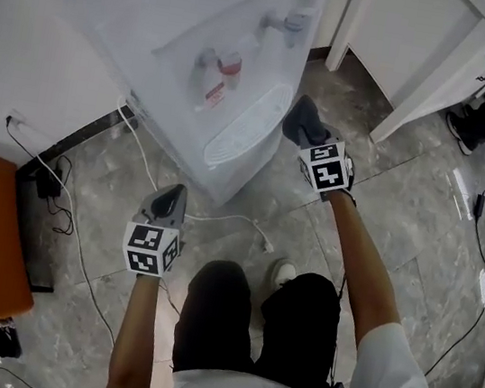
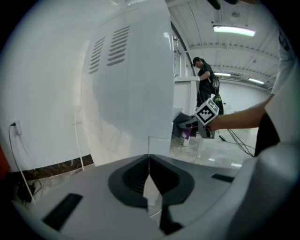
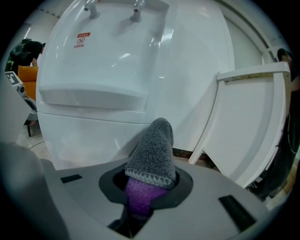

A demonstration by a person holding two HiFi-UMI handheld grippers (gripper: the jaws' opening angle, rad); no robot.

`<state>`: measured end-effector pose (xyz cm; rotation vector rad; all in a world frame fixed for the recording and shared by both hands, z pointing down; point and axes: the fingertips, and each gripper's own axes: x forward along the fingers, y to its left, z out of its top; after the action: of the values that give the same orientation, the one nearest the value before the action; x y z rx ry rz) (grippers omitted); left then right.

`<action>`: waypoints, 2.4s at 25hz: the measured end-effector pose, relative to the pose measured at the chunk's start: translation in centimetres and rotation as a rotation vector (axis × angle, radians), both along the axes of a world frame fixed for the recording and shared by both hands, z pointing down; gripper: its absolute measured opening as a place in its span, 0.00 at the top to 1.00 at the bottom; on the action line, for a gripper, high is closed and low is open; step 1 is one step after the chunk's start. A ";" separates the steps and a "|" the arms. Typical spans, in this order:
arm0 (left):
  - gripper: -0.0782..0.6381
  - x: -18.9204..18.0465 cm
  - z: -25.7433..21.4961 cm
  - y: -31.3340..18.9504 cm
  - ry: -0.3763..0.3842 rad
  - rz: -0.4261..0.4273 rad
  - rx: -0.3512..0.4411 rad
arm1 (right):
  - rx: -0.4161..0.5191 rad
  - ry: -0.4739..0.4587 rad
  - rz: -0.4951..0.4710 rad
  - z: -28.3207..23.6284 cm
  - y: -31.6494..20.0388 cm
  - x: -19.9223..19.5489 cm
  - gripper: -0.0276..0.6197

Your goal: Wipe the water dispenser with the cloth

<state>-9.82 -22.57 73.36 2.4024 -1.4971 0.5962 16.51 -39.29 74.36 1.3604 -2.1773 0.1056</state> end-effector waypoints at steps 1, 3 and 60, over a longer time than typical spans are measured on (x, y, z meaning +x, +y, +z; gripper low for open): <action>0.87 -0.1 0.0 0.0 -0.002 0.000 0.005 | 0.009 0.002 -0.003 -0.1 -0.4 -0.3 0.85; 0.87 -0.4 -0.1 0.3 -0.001 0.002 0.014 | 0.021 0.007 -0.013 -0.3 -0.9 -1.0 0.85; 0.87 0.2 11.2 -0.9 -0.011 -0.023 -0.059 | -0.224 0.129 -0.140 22.9 -2.5 -2.9 0.85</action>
<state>-9.65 -23.44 84.51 2.3387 -1.4878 0.6403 13.60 -41.78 97.30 1.0592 -2.0753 0.1971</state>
